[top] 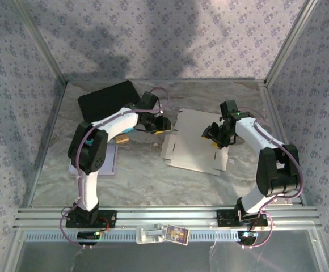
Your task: Fold the paper box
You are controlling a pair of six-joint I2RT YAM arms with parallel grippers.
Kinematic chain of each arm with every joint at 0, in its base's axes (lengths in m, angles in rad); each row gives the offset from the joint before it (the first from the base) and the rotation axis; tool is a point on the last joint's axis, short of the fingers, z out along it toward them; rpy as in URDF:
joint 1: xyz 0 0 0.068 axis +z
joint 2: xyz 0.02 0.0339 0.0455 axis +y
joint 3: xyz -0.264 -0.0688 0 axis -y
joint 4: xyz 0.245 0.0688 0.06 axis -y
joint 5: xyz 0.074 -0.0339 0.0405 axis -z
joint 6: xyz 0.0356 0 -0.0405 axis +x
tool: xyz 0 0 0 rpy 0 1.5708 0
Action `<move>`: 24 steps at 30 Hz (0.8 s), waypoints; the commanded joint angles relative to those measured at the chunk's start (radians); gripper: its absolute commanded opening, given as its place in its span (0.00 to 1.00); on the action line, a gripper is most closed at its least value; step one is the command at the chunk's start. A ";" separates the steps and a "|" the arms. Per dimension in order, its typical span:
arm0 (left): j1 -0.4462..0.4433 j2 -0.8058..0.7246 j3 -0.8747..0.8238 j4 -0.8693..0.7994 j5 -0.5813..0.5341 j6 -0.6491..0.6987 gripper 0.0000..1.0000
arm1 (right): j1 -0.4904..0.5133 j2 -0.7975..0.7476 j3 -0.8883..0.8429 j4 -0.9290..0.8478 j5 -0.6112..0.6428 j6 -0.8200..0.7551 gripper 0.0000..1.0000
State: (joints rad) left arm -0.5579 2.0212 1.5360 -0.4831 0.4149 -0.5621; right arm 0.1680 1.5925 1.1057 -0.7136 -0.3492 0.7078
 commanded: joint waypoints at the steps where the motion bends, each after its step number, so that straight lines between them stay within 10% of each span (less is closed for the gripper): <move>1: 0.004 0.073 0.085 -0.071 0.036 0.146 0.43 | -0.021 0.056 0.003 -0.022 -0.024 -0.003 0.51; 24: 0.009 0.343 0.310 0.046 0.148 -0.058 0.44 | -0.054 0.185 0.073 -0.010 -0.037 -0.055 0.49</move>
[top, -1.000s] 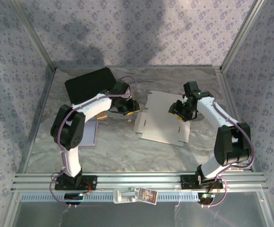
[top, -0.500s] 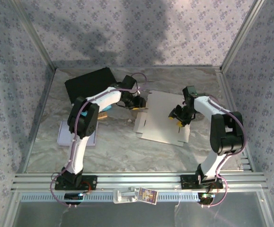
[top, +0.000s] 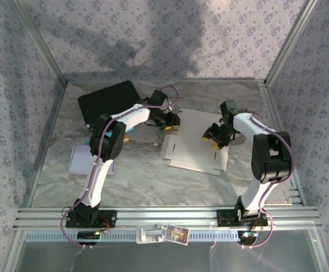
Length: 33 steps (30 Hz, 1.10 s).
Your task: Fold the paper box
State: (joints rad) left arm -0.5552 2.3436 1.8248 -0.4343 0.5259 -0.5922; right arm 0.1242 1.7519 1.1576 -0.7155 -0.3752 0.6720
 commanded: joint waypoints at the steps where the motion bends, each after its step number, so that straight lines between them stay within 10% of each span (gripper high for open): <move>1: 0.007 0.018 0.013 -0.004 0.033 -0.032 0.44 | -0.012 0.031 0.025 -0.010 -0.010 -0.021 0.49; 33: 0.041 -0.118 -0.331 0.689 0.171 -0.436 0.33 | -0.065 0.119 0.094 -0.024 -0.087 -0.100 0.48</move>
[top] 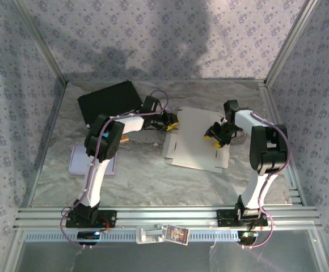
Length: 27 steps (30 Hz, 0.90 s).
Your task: Fold the paper box
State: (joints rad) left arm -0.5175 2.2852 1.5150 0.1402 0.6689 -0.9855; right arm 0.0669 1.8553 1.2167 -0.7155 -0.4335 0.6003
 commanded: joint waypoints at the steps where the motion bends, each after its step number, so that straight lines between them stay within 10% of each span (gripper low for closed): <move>1: 0.006 -0.058 -0.029 0.149 0.042 -0.063 0.32 | -0.010 0.017 0.037 -0.025 -0.034 -0.031 0.48; 18: 0.012 -0.063 -0.092 0.400 0.147 -0.181 0.26 | -0.046 0.060 0.091 -0.039 -0.115 -0.072 0.48; 27: 0.011 -0.081 -0.087 0.351 0.119 -0.160 0.06 | -0.050 0.044 0.098 -0.037 -0.120 -0.065 0.49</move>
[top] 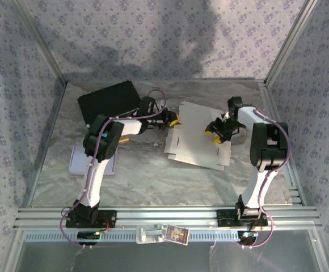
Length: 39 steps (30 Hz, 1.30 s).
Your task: Fold the paper box
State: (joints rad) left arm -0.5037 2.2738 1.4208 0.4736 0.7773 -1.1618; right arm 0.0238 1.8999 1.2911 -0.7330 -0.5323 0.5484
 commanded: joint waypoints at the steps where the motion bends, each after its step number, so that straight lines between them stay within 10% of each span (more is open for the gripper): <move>1: -0.002 -0.076 0.007 0.003 -0.005 0.014 0.01 | -0.007 -0.013 0.023 -0.019 -0.016 -0.005 0.49; 19: 0.002 -0.259 -0.021 -0.190 -0.405 -0.399 0.00 | 0.180 -0.843 -0.572 0.470 0.154 0.982 0.70; 24: 0.002 -0.264 -0.026 -0.192 -0.405 -0.408 0.00 | 0.302 -0.859 -0.710 0.727 0.266 1.214 0.74; 39: 0.004 -0.280 -0.038 -0.190 -0.392 -0.417 0.00 | 0.295 -0.657 -0.760 1.037 0.264 1.218 0.56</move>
State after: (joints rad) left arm -0.5037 2.0296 1.3899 0.2863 0.3916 -1.5654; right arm 0.3332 1.2343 0.5224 0.2047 -0.2790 1.7664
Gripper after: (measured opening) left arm 0.046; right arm 0.562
